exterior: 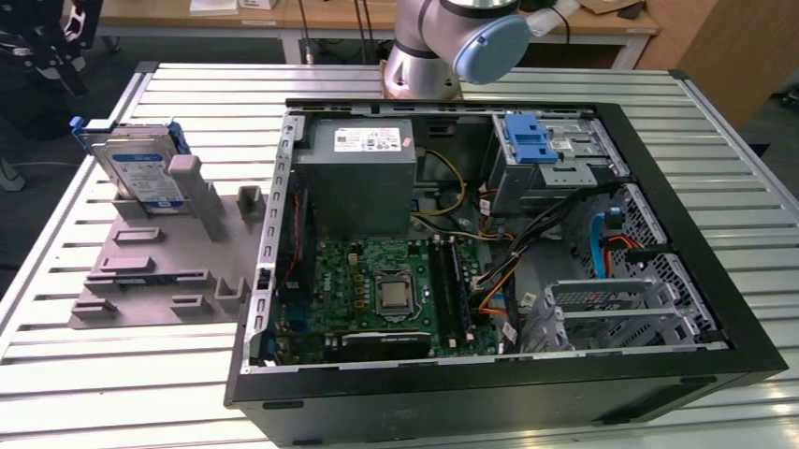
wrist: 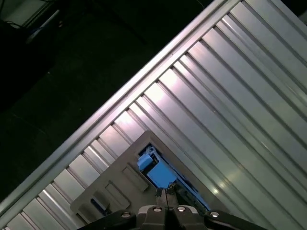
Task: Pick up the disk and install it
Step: 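Pick up the disk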
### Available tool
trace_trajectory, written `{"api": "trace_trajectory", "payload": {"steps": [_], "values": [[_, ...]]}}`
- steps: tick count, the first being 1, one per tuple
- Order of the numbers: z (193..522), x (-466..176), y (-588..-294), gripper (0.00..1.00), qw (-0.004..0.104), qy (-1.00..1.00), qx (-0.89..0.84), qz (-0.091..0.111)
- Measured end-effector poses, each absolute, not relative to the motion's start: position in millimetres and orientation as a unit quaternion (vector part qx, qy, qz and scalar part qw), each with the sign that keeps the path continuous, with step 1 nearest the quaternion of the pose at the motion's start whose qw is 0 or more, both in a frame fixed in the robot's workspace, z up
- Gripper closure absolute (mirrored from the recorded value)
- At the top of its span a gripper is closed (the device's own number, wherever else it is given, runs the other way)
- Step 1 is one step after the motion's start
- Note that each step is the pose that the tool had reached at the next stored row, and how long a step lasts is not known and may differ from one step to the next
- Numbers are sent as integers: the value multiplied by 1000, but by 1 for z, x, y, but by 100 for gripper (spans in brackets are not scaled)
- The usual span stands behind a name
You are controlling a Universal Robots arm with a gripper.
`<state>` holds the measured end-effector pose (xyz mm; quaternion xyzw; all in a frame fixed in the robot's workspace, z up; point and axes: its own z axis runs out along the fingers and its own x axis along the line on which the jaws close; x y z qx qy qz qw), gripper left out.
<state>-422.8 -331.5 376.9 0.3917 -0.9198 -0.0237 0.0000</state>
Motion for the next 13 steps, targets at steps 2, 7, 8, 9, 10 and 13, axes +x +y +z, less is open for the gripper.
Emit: {"api": "trace_trajectory", "payload": {"steps": [2, 7, 8, 9, 10, 13], "values": [[377, -423, -331, 89, 0, -913, 407, -24], [376, -423, -331, 89, 1, -896, 444, -24], [376, -423, -331, 89, 2, -892, 451, -24], [376, -423, -331, 89, 2, -888, 459, -24], [376, -423, -332, 89, 2, -884, 467, -24], [376, -423, -331, 89, 3, -871, 490, -24]]}}
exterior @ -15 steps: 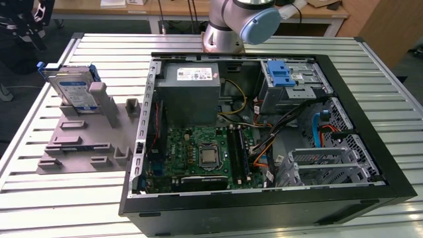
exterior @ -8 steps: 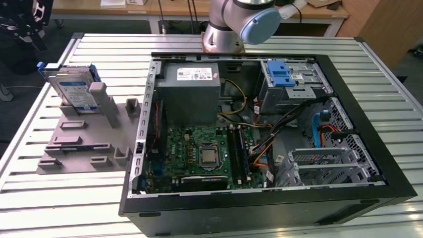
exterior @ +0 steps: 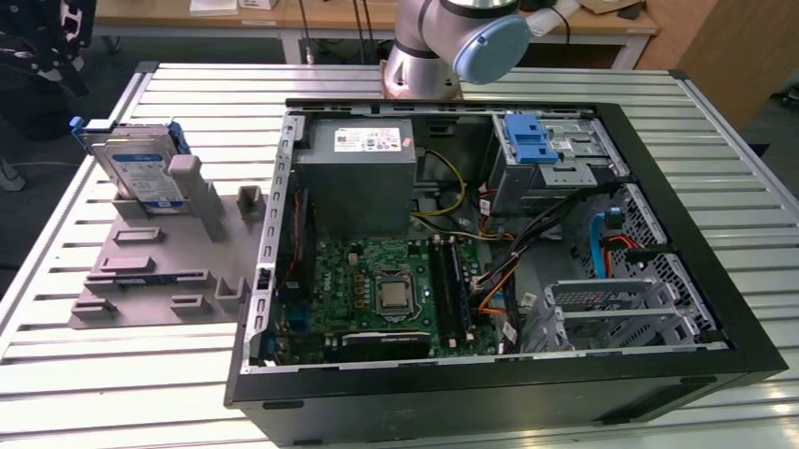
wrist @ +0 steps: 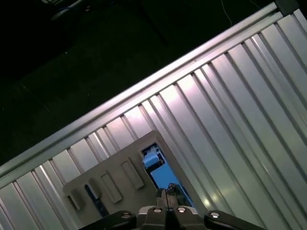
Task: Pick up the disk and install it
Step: 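Pick up the disk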
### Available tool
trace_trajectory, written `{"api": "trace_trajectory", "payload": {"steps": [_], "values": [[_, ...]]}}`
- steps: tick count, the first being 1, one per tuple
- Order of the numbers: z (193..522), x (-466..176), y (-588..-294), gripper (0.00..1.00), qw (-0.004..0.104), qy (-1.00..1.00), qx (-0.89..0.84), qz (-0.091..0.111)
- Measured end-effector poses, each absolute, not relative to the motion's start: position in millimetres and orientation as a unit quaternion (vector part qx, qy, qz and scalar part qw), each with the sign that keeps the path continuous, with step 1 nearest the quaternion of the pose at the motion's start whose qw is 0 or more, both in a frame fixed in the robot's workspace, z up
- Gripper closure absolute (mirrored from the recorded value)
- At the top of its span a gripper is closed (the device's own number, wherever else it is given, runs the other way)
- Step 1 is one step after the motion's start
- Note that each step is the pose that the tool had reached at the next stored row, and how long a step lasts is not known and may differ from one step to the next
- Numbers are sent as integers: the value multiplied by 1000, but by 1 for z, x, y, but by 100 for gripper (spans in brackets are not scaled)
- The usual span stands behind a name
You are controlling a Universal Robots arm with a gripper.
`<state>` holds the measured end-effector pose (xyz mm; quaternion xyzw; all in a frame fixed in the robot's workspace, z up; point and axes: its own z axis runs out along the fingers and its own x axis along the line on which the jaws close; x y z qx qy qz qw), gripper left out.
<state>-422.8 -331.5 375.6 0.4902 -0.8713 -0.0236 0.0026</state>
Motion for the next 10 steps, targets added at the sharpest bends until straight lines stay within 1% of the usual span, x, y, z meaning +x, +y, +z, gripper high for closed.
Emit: {"api": "trace_trajectory", "payload": {"steps": [10], "values": [[375, -423, -331, 89, 2, -837, 547, -22]]}}
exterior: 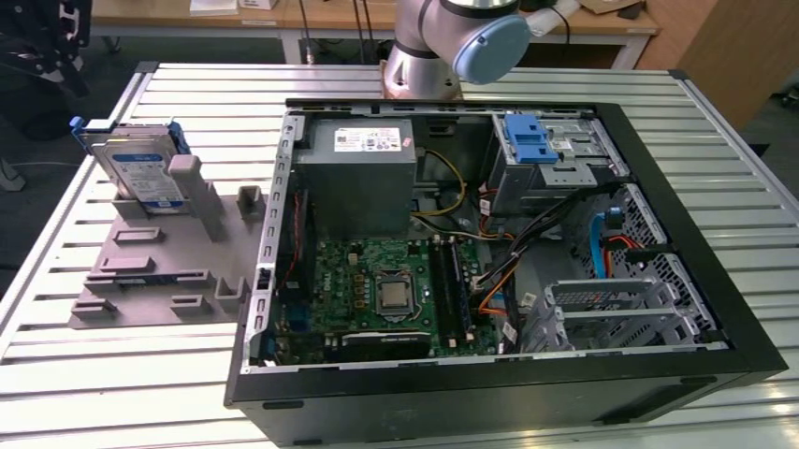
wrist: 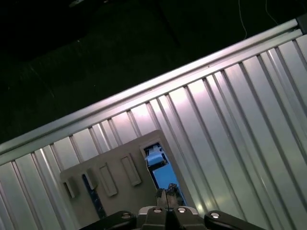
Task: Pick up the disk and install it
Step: 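Pick up the disk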
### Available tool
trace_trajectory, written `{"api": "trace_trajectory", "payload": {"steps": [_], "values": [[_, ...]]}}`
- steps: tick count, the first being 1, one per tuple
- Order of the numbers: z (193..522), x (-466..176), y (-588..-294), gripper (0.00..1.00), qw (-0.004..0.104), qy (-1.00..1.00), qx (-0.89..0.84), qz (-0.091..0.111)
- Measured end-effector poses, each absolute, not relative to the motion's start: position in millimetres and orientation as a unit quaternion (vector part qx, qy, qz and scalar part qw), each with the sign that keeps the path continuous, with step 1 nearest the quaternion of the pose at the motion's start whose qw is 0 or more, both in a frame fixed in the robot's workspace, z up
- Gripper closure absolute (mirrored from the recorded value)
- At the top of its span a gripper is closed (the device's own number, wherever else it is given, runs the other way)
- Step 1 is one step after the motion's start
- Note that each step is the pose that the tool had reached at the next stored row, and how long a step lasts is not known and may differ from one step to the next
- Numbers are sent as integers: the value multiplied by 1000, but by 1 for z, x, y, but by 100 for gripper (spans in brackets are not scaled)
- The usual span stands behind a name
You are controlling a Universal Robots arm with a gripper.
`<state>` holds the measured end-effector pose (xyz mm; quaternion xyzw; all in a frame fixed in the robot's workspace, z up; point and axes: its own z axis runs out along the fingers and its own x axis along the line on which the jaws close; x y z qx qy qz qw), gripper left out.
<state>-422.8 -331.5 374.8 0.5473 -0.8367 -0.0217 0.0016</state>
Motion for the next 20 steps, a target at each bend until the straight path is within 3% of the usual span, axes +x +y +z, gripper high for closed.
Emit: {"api": "trace_trajectory", "payload": {"steps": [17, 19, 20], "values": [[371, -423, -332, 89, 1, -776, 630, -20], [371, -423, -331, 89, 1, -776, 630, -19], [371, -423, -331, 83, 1, -776, 630, -19]]}}
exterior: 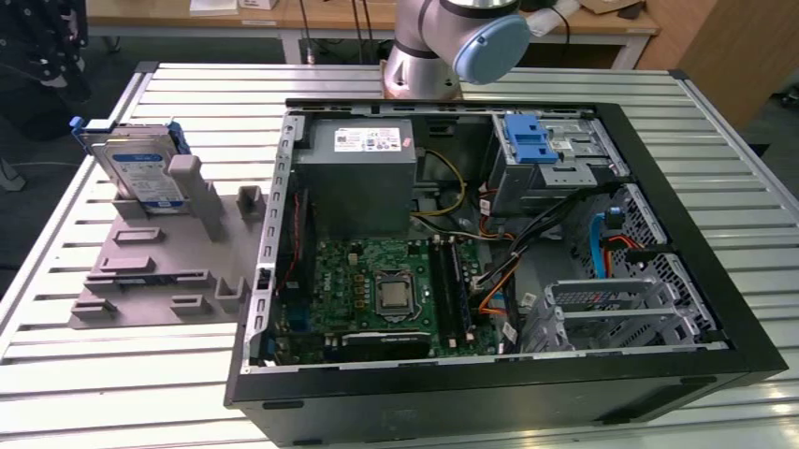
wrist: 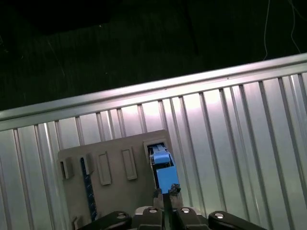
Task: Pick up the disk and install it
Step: 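Pick up the disk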
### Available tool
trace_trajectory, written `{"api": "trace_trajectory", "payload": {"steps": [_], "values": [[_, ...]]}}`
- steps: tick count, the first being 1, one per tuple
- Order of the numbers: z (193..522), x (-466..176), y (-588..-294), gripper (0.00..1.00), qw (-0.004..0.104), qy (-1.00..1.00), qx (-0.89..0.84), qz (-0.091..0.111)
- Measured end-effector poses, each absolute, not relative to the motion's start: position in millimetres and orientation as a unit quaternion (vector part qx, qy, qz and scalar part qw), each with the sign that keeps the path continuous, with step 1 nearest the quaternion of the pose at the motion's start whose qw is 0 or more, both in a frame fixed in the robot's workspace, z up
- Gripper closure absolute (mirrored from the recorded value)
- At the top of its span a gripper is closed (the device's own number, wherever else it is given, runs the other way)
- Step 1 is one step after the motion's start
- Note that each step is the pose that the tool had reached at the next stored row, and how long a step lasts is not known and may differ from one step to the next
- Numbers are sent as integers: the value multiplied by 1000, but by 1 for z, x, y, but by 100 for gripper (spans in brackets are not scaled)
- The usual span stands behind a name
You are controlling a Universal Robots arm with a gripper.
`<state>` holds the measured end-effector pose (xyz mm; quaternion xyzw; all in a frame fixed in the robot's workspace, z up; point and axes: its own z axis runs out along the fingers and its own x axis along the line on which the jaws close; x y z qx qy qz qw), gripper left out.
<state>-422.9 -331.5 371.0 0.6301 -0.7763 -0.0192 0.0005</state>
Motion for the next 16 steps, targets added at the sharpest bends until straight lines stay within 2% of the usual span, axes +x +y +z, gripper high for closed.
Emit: {"api": "trace_trajectory", "payload": {"steps": [1, 2, 4, 7, 8, 16], "values": [[371, -423, -331, 77, 0, -776, 631, -19], [370, -423, -332, 77, 0, -775, 632, -18], [368, -423, -332, 65, -1, -772, 636, -18], [365, -423, -332, 59, -1, -761, 648, -17], [363, -423, -331, 53, -1, -757, 653, -17], [350, -424, -331, 53, -1, -726, 687, -16]]}}
